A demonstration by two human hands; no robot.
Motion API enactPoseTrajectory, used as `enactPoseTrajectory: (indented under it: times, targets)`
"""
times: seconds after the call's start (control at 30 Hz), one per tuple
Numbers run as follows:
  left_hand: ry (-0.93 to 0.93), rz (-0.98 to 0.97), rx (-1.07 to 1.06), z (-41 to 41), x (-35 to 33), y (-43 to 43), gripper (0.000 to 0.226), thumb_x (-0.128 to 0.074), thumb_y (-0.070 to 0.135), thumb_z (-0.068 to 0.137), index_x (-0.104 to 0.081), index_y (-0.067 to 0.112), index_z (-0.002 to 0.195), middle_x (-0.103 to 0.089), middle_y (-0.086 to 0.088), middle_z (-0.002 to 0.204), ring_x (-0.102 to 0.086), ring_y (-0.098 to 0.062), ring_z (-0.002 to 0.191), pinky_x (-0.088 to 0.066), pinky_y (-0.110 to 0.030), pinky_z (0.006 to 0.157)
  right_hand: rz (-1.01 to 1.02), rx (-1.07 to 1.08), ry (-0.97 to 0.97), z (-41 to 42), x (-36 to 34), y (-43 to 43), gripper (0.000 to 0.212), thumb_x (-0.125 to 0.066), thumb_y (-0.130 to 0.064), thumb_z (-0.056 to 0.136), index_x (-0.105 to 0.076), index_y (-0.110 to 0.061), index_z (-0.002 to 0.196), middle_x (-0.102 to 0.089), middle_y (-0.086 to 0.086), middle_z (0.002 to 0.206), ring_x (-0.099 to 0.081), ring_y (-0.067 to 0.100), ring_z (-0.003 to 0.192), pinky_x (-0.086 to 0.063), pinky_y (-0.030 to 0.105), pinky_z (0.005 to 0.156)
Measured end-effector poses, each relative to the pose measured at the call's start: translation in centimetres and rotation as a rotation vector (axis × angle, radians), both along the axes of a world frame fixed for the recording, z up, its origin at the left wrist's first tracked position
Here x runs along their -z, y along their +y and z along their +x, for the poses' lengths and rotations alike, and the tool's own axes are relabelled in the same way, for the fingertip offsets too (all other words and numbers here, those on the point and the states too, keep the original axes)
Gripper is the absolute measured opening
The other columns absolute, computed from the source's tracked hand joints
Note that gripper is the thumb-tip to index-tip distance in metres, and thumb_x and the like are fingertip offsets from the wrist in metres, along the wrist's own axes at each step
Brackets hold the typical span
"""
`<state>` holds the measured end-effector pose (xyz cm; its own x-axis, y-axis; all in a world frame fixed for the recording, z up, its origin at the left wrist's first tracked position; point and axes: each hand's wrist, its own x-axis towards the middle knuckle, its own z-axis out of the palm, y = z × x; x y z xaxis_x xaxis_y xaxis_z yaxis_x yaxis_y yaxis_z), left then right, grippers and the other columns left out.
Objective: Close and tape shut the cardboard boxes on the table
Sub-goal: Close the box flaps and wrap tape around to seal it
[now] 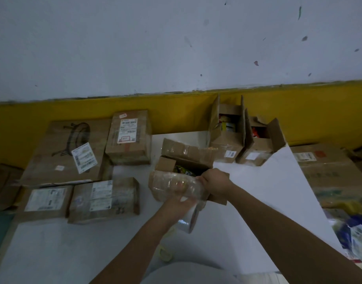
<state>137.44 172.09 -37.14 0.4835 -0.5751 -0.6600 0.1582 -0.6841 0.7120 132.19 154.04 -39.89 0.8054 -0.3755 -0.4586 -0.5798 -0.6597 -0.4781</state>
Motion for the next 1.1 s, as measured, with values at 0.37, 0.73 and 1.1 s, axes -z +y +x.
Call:
enactPoseTrajectory:
  times: [0.37, 0.73, 1.1]
  targets:
    - [0.144, 0.085, 0.004, -1.7, 3.9, 0.4, 0.041, -0.051, 0.054, 0.095, -0.066, 0.021, 0.077, -0.065, 0.011, 0.049, -0.062, -0.001, 0.050, -0.047, -0.015, 0.054, -0.150, -0.006, 0.099, 1.1, 0.2, 1.0, 0.037, -0.044, -0.041, 0.101, -0.070, -0.015, 0.096, -0.069, 0.005, 0.092, -0.065, 0.020, 0.083, -0.051, 0.031, 0.071]
    - [0.203, 0.115, -0.017, -2.4, 5.6, -1.2, 0.060, -0.051, 0.054, 0.095, -0.073, -0.001, 0.095, -0.073, -0.008, 0.070, -0.069, -0.012, 0.058, -0.051, -0.015, 0.055, -0.109, 0.004, 0.141, 2.0, 0.4, 0.6, 0.031, -0.049, -0.042, 0.099, -0.069, -0.018, 0.098, -0.067, 0.000, 0.092, -0.064, 0.017, 0.087, -0.055, 0.030, 0.080]
    - [-0.025, 0.182, -0.015, -2.0, 7.0, -2.5, 0.046, -0.058, 0.045, 0.094, -0.064, 0.005, 0.119, -0.067, -0.015, 0.118, -0.062, -0.031, 0.111, -0.043, -0.027, 0.081, -0.582, -0.512, -0.130, -1.5, 1.4, 0.9, 0.088, -0.043, -0.069, 0.087, -0.027, -0.015, 0.154, -0.045, 0.003, 0.148, -0.038, 0.024, 0.140, -0.013, 0.049, 0.121]
